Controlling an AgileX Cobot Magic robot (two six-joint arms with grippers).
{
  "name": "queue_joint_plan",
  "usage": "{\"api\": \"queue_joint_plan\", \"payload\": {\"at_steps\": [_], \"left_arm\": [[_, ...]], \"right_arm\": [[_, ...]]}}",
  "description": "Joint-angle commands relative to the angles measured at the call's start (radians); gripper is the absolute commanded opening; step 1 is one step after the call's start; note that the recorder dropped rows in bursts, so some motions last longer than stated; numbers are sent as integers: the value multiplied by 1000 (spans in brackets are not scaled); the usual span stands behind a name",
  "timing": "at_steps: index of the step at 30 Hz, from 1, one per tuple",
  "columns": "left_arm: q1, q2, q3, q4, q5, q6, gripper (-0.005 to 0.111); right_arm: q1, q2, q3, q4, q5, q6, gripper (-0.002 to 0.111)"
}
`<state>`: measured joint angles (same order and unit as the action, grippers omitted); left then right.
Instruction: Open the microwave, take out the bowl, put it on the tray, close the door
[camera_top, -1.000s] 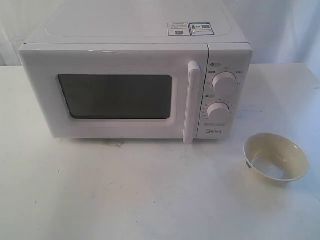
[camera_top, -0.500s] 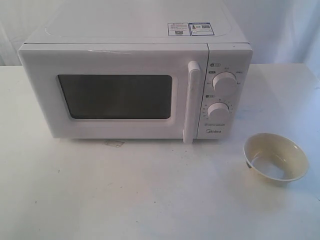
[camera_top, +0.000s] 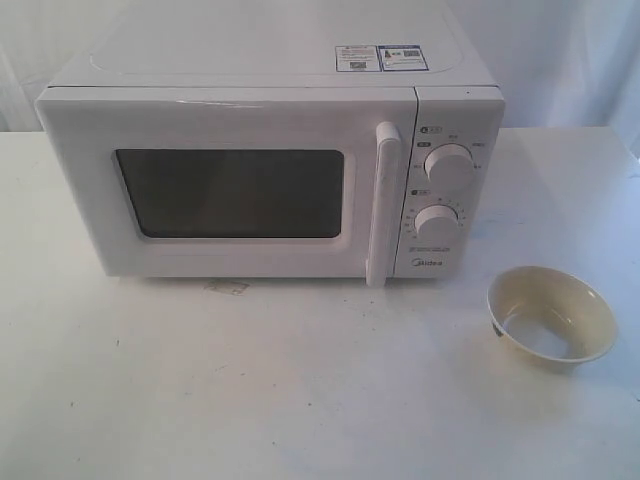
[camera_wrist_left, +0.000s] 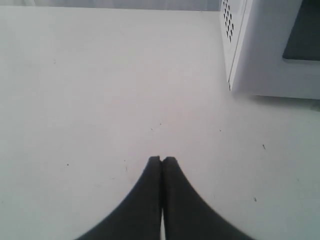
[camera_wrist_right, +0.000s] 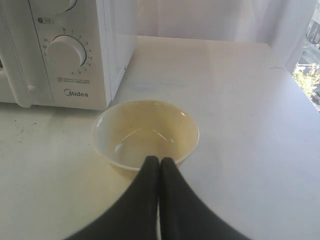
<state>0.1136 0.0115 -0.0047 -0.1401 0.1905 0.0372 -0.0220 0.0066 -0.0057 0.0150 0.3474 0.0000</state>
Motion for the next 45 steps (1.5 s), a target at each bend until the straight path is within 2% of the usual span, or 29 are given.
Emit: {"api": "queue_joint_plan", "payload": {"at_steps": [1,6,13,45], "left_arm": [[3,-11,5,-5,30,-37,0],[-1,-11,5,-4,30,-48,0],[-70,-11,5,6,32,-48,0],[-70,-11,5,14,13,-44,0]], "right_arm": [[-7,-7,6,-9,-1,0,0],[-7,-7,6,-9,-1,0,0],[-7,-7,6,-9,-1,0,0],[-7,-7,6,-9,-1,0,0]]}}
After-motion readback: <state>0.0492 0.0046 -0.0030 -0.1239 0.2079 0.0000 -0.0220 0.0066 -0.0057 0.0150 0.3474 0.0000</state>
